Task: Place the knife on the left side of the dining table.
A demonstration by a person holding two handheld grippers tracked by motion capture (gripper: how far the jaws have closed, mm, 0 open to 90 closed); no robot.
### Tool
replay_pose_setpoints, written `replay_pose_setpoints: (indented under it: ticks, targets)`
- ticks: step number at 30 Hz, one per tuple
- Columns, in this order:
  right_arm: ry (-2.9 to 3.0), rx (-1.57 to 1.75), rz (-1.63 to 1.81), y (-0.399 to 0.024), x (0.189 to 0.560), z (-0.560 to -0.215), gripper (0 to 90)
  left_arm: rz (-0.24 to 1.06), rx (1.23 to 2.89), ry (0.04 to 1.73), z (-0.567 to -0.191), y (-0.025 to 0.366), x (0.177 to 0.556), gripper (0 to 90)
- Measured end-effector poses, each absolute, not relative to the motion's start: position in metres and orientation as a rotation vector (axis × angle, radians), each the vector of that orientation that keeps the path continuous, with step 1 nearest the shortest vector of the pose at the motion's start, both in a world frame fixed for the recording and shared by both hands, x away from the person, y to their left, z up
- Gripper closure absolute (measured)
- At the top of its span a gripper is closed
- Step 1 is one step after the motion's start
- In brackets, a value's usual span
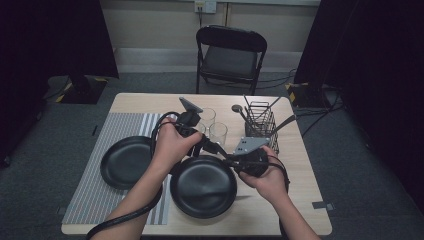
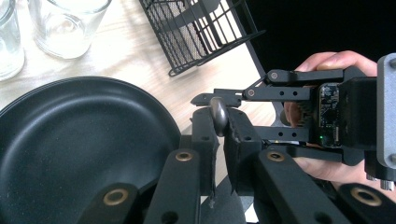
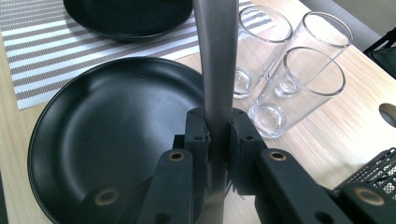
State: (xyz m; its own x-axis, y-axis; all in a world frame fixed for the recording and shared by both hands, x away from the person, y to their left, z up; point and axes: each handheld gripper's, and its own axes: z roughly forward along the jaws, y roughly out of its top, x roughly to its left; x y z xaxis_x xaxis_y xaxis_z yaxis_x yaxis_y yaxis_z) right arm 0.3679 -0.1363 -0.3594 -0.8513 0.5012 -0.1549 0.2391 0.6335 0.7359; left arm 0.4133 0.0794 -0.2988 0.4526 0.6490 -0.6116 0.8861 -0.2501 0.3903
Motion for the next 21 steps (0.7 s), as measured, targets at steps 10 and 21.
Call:
replay_pose_setpoints:
  ticks: [10, 21]
  targets:
    - [2.524, 0.574, 1.041, -0.1341, 0.3669, -0.3591, 80.1, -0.438, 1.999, 1.286, -0.3018, 0.0791, 0.4141, 82.2]
    - [2.538, 0.514, 1.042, -0.1299, 0.3661, -0.3573, 80.1, -0.452, 2.010, 1.302, -0.3022, 0.0812, 0.4140, 82.7]
